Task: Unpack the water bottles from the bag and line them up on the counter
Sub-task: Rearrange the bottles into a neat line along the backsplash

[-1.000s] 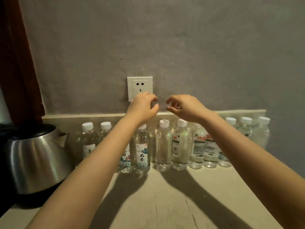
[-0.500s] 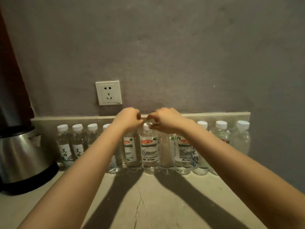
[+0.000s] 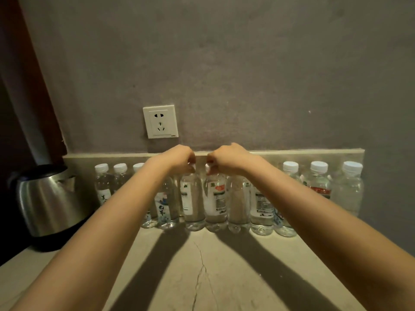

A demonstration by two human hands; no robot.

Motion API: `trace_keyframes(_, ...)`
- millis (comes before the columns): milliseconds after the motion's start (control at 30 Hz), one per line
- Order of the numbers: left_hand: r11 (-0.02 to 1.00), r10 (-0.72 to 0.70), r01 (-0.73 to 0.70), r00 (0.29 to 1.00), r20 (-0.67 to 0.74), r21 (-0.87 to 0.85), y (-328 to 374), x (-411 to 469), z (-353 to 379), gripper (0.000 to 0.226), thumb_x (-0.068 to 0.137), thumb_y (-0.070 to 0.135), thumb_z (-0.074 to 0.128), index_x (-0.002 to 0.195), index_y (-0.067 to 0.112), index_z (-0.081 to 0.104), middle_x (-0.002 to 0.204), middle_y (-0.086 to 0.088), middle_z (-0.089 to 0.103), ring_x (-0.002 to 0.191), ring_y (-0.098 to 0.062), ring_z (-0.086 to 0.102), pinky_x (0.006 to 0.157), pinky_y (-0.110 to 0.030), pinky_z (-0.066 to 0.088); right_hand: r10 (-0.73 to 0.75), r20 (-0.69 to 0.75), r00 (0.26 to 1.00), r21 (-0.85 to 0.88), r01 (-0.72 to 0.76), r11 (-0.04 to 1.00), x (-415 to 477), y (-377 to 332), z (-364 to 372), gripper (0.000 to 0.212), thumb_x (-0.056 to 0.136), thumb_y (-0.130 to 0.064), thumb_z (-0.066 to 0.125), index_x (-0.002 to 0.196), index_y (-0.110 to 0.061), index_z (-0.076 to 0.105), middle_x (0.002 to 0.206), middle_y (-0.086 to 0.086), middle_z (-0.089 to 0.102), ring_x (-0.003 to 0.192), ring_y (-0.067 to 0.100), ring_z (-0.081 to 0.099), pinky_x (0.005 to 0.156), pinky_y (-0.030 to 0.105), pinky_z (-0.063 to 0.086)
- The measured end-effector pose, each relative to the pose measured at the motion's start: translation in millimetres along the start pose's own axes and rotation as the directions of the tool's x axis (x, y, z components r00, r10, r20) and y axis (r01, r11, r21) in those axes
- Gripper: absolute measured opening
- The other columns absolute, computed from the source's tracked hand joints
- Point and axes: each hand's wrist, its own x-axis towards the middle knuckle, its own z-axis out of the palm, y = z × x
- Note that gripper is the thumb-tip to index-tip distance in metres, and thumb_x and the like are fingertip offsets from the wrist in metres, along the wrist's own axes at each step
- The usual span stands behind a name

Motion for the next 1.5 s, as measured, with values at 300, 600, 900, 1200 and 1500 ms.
trace_keyframes(300, 0.991, -0.038, 0.046, 0.997, -0.064, 0.127, 1.9, 0.7, 4.0, 0.041, 0.089, 0.045, 0.058, 0.091, 0.005, 0.068, 0.078, -0.007, 0.058, 0.073, -0.023, 0.054, 0.065, -0.030, 0.041, 0.054, -0.068, 0.996, -0.205, -0.067, 0.977, 3.5, -6.3, 3.6, 0.063, 0.087, -0.071, 0.038, 0.102, -0.016, 0.064, 0.104, 0.004, 0.069, 0.101, 0.026, 0.062, 0.084, 0.035, 0.037)
trace_keyframes(600, 0.991, 0.102, -0.096, 0.993, 0.062, -0.096, -16.8, -2.5, -8.2, 0.044, 0.082, 0.024, 0.071, 0.124, 0.018, 0.060, 0.109, 0.000, 0.060, 0.089, -0.015, 0.054, 0.076, -0.026, 0.046, 0.031, 0.107, 0.994, 0.195, -0.052, 0.979, -5.3, 4.7, -14.5, 0.043, 0.087, -0.036, 0.064, 0.129, -0.029, 0.057, 0.099, -0.008, 0.056, 0.102, 0.019, 0.058, 0.079, 0.030, 0.044)
trace_keyframes(900, 0.998, 0.061, -0.061, 0.998, -0.011, 0.026, -21.0, 7.2, 1.8, 0.026, 0.083, 0.033, 0.068, 0.073, 0.010, 0.066, 0.073, -0.005, 0.061, 0.064, -0.021, 0.052, 0.061, -0.031, 0.045, 0.078, 0.033, 0.996, -0.012, -0.077, 0.997, 4.2, -8.8, -9.1, 0.035, 0.089, -0.047, 0.058, 0.112, -0.023, 0.067, 0.107, 0.001, 0.067, 0.097, 0.022, 0.061, 0.074, 0.033, 0.046)
trace_keyframes(1200, 0.997, 0.066, -0.067, 0.998, -0.019, -0.036, -27.6, 6.8, 7.9, 0.031, 0.080, 0.038, 0.070, 0.093, 0.009, 0.068, 0.089, -0.006, 0.067, 0.080, -0.022, 0.060, 0.067, -0.032, 0.046, 0.115, -0.028, 0.993, 0.030, -0.115, 0.993, 0.8, -10.0, -3.1, 0.044, 0.084, -0.057, 0.060, 0.116, -0.027, 0.062, 0.114, -0.003, 0.066, 0.103, 0.021, 0.060, 0.074, 0.032, 0.045)
trace_keyframes(1500, 0.996, 0.078, -0.075, 0.995, -0.056, 0.056, -22.4, 6.7, 12.5, 0.039, 0.083, 0.030, 0.064, 0.054, 0.017, 0.041, 0.057, -0.001, 0.044, 0.063, -0.022, 0.045, 0.053, -0.028, 0.032, 0.120, -0.002, 0.993, 0.087, -0.119, 0.989, 1.6, -19.7, 4.8, 0.038, 0.086, -0.045, 0.061, 0.120, -0.028, 0.057, 0.117, -0.002, 0.065, 0.105, 0.023, 0.060, 0.072, 0.031, 0.042)
